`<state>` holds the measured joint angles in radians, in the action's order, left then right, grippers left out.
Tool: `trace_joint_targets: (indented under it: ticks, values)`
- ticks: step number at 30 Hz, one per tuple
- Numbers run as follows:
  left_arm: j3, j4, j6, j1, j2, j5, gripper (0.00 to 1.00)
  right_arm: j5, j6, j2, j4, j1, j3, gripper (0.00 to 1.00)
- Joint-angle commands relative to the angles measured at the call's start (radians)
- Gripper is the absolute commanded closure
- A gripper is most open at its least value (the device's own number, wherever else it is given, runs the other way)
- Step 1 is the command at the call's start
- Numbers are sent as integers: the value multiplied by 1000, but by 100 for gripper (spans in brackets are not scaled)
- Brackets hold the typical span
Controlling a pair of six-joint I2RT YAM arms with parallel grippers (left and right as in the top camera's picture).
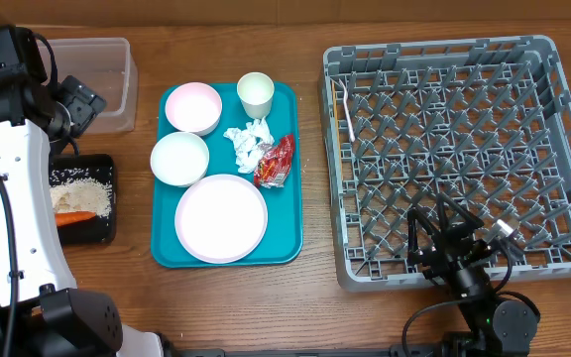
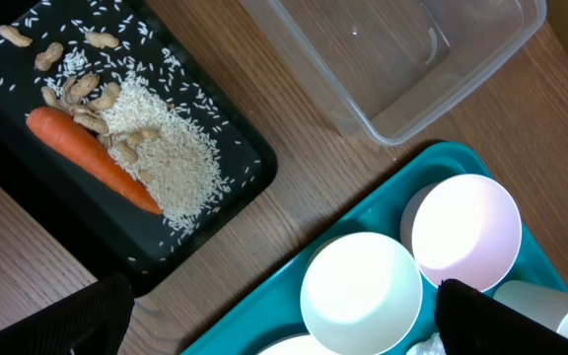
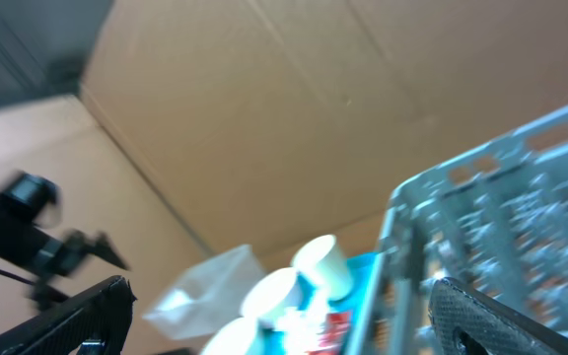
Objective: Sort waste into correct bins and load items into the dishwasher rack
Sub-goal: 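Move the right gripper from the rack toward the white plate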
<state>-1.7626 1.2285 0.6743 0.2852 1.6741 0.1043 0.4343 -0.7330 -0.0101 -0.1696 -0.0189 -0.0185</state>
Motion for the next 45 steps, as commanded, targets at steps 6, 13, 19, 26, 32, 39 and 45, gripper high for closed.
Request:
trace_joint_targets:
  ticks: [6,13,19,26,32,39,45]
  values:
    - [2,2,11,2,2,-54,0,83,-183,7,-242,-1,5,0]
    - [2,2,10,2,2,-53,0,60,-37,5,-188,-1,-160,0]
    - [2,2,11,2,2,-54,0,-19,155,-76,46,-1,-391,0]
    - [2,2,10,2,2,-54,0,-32,290,-395,243,-1,-693,0]
    - [2,2,10,2,2,-54,0,-29,427,-806,542,25,-1052,0]
    - [2,2,10,2,2,-54,0,-130,582,-1251,1001,182,-1515,0]
    - [2,2,10,2,2,-53,0,-418,604,-1481,1201,301,-1709,0]
